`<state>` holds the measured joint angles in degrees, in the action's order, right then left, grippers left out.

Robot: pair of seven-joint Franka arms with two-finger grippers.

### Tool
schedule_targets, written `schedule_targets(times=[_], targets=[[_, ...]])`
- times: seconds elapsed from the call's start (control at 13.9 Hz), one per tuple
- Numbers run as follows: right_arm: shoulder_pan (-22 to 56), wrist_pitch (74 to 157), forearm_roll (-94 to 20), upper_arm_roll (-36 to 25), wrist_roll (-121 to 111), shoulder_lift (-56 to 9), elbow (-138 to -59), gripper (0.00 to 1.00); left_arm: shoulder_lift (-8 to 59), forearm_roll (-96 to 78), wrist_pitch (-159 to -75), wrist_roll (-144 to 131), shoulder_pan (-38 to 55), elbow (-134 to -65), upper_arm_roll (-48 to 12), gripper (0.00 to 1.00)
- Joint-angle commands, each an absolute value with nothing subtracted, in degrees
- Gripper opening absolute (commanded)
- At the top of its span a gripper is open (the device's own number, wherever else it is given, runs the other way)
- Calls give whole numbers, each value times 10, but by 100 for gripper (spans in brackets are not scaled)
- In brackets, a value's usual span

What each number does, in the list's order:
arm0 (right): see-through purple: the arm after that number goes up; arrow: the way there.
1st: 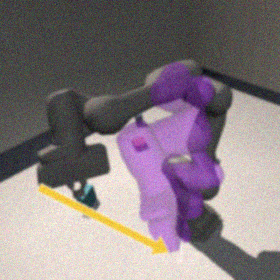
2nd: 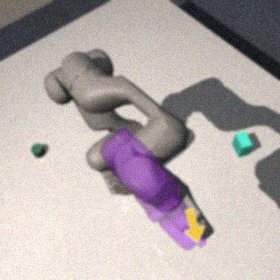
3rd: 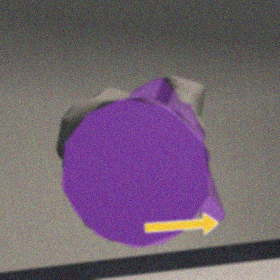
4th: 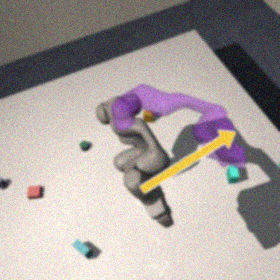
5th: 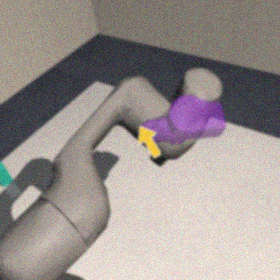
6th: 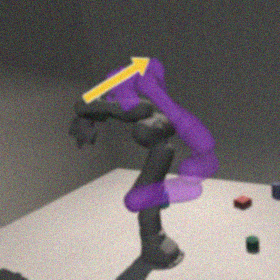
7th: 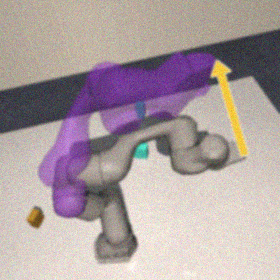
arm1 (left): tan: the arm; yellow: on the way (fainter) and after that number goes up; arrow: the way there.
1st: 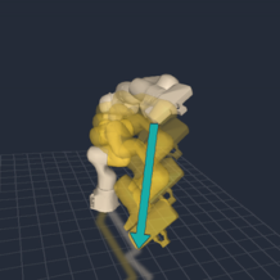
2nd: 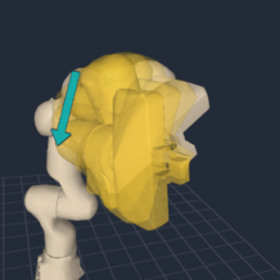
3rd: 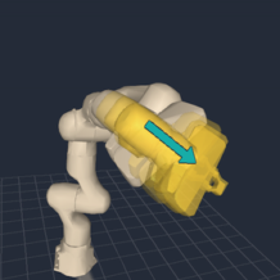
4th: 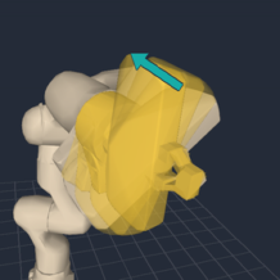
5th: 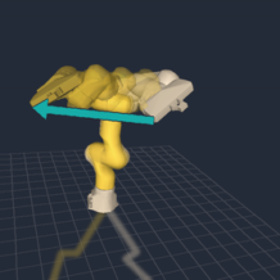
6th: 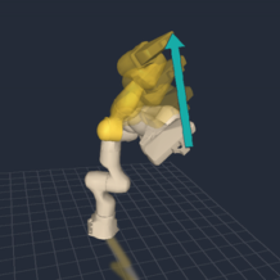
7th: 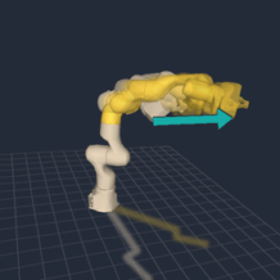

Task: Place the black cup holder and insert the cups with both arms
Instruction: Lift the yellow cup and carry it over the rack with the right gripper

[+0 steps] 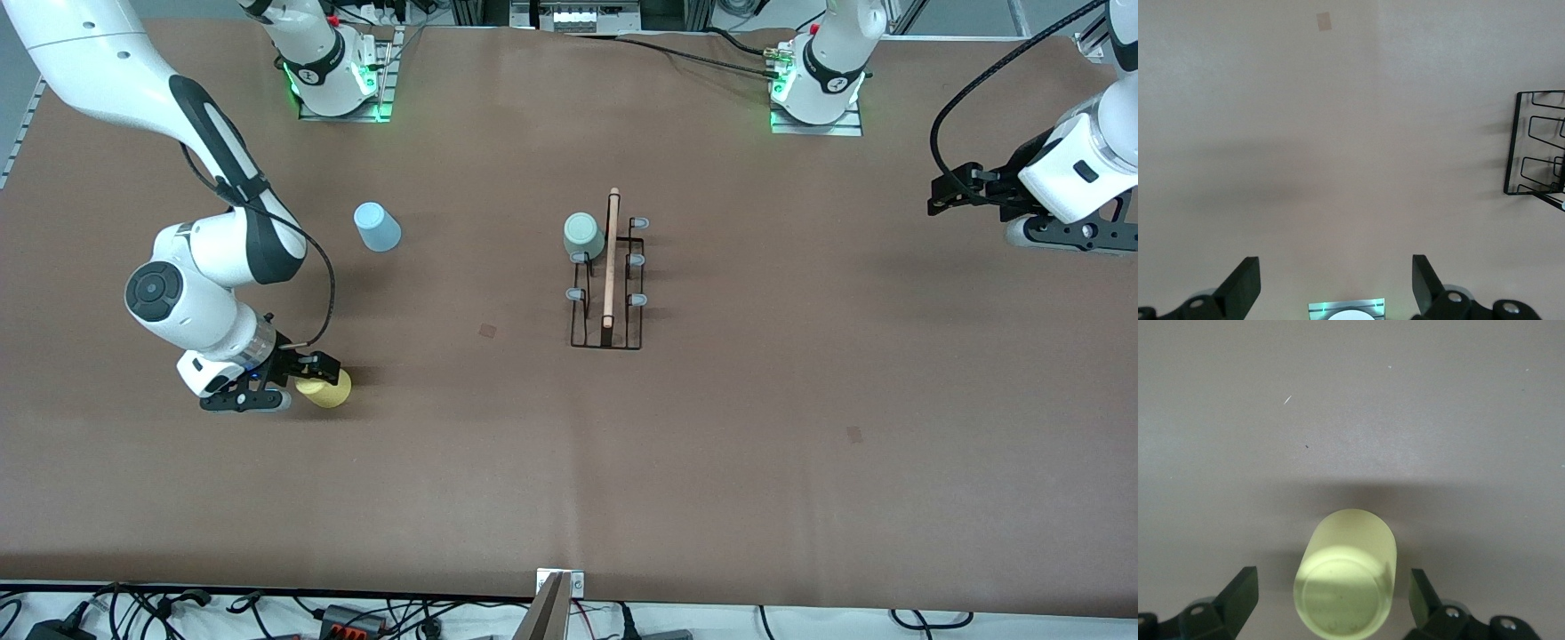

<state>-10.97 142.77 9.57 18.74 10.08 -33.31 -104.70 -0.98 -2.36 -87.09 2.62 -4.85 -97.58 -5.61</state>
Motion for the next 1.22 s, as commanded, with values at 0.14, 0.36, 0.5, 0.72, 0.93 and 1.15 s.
schedule_targets(times=[0.14, 0.36, 0.5, 0.72, 0.93, 1.15], targets=[[-104, 1451, 108, 179, 94, -358, -1046, 100, -24, -34, -840, 32, -58, -971, -61, 100], [-103, 1448, 110, 179, 84, -356, -1046, 24, -27, -33, -828, 31, -57, -967, -63, 100], [-102, 1428, 112, 180, 83, -338, -1044, 0, -27, -32, -829, 31, -57, -968, -62, 100], [-48, 1342, 107, 184, 147, -273, -1040, 0, -25, -32, -829, 31, -57, -968, -62, 100], [41, 1256, 101, 192, 328, -218, -1012, 0, -25, -32, -830, 32, -57, -968, -62, 100], [149, 1201, 100, 192, 513, -225, -933, 0, -25, -31, -830, 32, -57, -968, -62, 100]])
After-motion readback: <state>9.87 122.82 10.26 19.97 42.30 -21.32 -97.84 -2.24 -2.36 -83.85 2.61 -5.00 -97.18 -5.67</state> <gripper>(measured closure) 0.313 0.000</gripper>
